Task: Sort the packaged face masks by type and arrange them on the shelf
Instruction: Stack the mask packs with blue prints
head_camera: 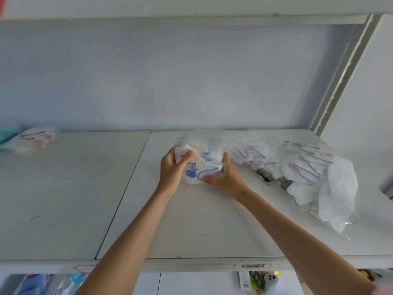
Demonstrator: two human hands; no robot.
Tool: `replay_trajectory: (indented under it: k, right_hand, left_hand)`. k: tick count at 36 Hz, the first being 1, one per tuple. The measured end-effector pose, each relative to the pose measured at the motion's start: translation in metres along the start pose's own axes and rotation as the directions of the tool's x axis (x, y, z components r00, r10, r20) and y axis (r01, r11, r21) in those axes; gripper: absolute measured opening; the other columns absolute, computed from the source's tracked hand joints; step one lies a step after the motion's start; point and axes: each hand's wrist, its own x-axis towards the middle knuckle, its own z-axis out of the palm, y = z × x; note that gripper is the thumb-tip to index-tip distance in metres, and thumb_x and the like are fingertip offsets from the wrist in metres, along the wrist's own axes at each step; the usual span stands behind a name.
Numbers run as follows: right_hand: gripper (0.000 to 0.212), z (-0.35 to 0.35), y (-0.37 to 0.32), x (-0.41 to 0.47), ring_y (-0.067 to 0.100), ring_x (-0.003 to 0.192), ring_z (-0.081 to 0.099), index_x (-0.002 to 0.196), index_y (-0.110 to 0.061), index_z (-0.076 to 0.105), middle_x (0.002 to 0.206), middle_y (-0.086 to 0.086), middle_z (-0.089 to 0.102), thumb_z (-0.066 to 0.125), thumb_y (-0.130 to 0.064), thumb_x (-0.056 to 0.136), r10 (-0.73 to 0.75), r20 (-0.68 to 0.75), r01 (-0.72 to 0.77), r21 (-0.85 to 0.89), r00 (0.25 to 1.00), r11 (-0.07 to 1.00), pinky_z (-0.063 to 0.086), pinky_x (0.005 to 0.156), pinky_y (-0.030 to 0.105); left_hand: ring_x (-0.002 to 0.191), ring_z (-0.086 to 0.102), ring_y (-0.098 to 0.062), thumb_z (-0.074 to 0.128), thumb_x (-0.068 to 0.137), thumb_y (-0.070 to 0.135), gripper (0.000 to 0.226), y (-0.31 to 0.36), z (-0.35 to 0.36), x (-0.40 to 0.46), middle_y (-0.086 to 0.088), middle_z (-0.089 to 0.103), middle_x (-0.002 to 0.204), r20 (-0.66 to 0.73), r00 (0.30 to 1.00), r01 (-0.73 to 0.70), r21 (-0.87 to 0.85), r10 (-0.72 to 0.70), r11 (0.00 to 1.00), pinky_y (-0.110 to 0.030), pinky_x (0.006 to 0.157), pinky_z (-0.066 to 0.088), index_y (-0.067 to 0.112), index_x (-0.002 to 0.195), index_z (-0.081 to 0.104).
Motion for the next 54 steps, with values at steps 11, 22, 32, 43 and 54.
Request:
replay_trajectory:
  k: [11, 22, 32, 43, 54]
  right_hand:
    - [0.102, 0.003, 0.010, 0.000, -0.009, 0.105, 0.056, 0.137, -0.013, 0.027, 0.122, -0.015, 0.050, 0.089, 0.002, 0.057, -0.080, 0.126, 0.067, 0.103, 0.989, 0.992, 0.045, 0.083, 0.009]
    - [0.072, 0.011, 0.008, 0.004, 0.019, 0.099, 0.065, 0.115, -0.016, 0.036, 0.111, 0.007, 0.064, 0.086, -0.009, 0.064, -0.010, -0.004, 0.010, 0.126, 1.000, 0.992, 0.055, 0.085, 0.040]
    - [0.077, 0.012, 0.017, 0.010, 0.013, 0.098, 0.067, 0.123, -0.014, 0.049, 0.111, -0.001, 0.067, 0.087, -0.027, 0.057, 0.016, 0.095, -0.024, 0.089, 0.995, 0.996, 0.055, 0.084, 0.038]
    - [0.065, 0.031, -0.039, 0.025, 0.018, 0.094, 0.067, 0.116, -0.012, 0.045, 0.107, -0.002, 0.067, 0.086, -0.023, 0.068, -0.169, 0.136, 0.156, 0.102, 0.976, 0.983, 0.054, 0.081, 0.042]
    - [0.059, 0.148, -0.120, 0.041, 0.006, 0.084, 0.063, 0.116, -0.018, 0.047, 0.103, -0.002, 0.065, 0.084, -0.020, 0.070, -0.199, 0.253, 0.162, 0.160, 0.947, 0.974, 0.054, 0.069, 0.020]
  left_hand:
    - [0.075, 0.056, 0.001, 0.056, 0.064, 0.041, 0.057, -0.009, 0.009, -0.004, 0.006, 0.054, 0.084, 0.029, 0.999, -0.018, -0.210, 0.025, 0.977, -0.014, 0.069, 0.045, 0.005, 0.107, 0.047]
    - [0.090, 0.059, -0.008, 0.056, 0.071, 0.045, 0.057, -0.007, 0.014, -0.002, 0.007, 0.062, 0.095, -0.023, 0.998, -0.064, -0.156, 0.061, 0.986, -0.020, 0.080, 0.046, 0.009, 0.114, 0.052]
    - [0.069, 0.057, -0.001, 0.058, 0.079, 0.051, 0.032, -0.014, 0.018, -0.009, 0.009, 0.059, 0.082, -0.077, 0.997, -0.015, -0.047, 0.011, 0.999, -0.018, 0.067, 0.047, 0.025, 0.095, 0.048]
    - [0.067, 0.059, -0.004, 0.061, 0.079, 0.048, 0.034, 0.036, -0.025, 0.000, 0.006, 0.060, 0.080, -0.244, 0.967, -0.079, -0.026, 0.071, 0.997, -0.020, 0.063, 0.048, 0.017, 0.091, 0.051]
    - [0.057, 0.054, -0.008, 0.057, 0.072, 0.062, 0.043, 0.035, -0.164, 0.028, 0.009, 0.054, 0.067, -0.451, 0.885, -0.076, 0.106, 0.116, 0.991, -0.024, 0.060, 0.046, 0.021, 0.083, 0.050]
